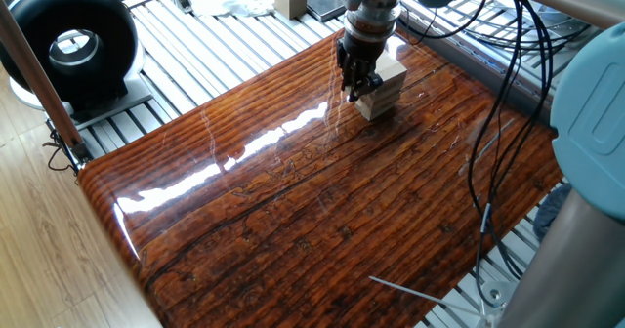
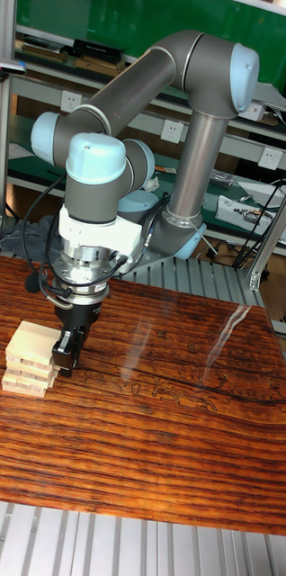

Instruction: Play Jenga

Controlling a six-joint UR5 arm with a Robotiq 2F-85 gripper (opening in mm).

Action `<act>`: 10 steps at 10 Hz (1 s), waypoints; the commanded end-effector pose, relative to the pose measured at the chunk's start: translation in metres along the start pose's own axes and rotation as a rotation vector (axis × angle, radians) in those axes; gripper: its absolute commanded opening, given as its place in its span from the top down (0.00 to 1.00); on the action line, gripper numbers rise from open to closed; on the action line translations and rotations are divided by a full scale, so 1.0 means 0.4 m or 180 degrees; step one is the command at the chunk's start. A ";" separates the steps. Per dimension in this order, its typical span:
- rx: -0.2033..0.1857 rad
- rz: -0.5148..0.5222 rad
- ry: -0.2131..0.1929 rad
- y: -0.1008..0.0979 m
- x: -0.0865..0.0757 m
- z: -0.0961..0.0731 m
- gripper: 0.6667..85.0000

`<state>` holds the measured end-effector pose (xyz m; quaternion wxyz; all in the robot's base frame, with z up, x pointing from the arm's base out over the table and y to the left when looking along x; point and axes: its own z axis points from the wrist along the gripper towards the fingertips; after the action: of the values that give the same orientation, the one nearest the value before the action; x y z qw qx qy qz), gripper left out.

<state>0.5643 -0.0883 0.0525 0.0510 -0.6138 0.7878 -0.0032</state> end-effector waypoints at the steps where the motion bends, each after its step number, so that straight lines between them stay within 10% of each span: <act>1: 0.0012 0.0027 -0.0040 -0.004 -0.006 -0.004 0.67; 10: 0.0054 0.0018 -0.0056 -0.011 -0.013 0.002 0.70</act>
<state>0.5676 -0.0865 0.0516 0.0565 -0.6144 0.7870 -0.0058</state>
